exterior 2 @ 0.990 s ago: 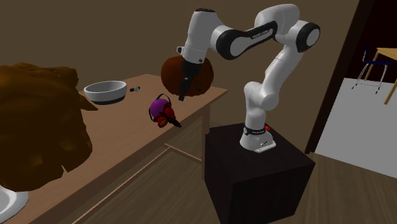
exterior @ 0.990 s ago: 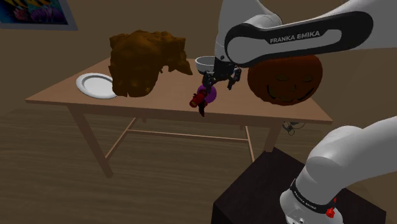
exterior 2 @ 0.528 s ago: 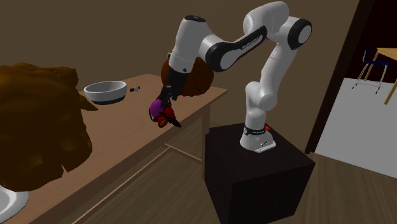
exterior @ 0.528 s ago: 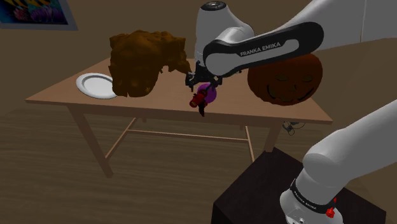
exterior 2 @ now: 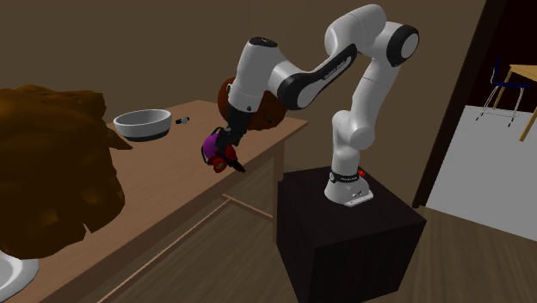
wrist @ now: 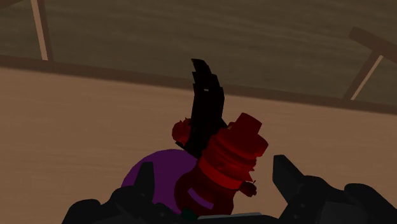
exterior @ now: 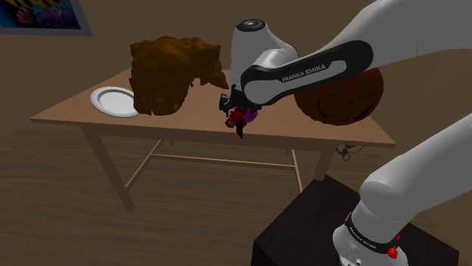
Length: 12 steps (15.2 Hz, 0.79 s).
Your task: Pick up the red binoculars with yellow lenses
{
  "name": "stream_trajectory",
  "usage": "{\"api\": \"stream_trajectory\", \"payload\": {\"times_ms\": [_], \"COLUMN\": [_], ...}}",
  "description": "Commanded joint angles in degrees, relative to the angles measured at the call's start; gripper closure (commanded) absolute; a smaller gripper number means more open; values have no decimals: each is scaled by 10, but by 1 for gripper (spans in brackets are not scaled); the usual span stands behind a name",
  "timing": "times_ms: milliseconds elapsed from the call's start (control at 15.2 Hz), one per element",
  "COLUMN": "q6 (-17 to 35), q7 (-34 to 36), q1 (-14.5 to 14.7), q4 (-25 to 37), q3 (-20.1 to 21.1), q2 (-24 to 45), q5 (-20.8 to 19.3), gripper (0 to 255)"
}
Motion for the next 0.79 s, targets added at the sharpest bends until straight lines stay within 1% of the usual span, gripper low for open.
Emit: {"api": "stream_trajectory", "payload": {"times_ms": [0,594,726], "q6": [3,4,-11], "q7": [0,1,-5], "q1": [-1,0,1], "q4": [-2,-4,8], "q3": [0,0,-2], "q2": [1,0,-5], "q5": [-1,0,4], "gripper": [255,255,255]}}
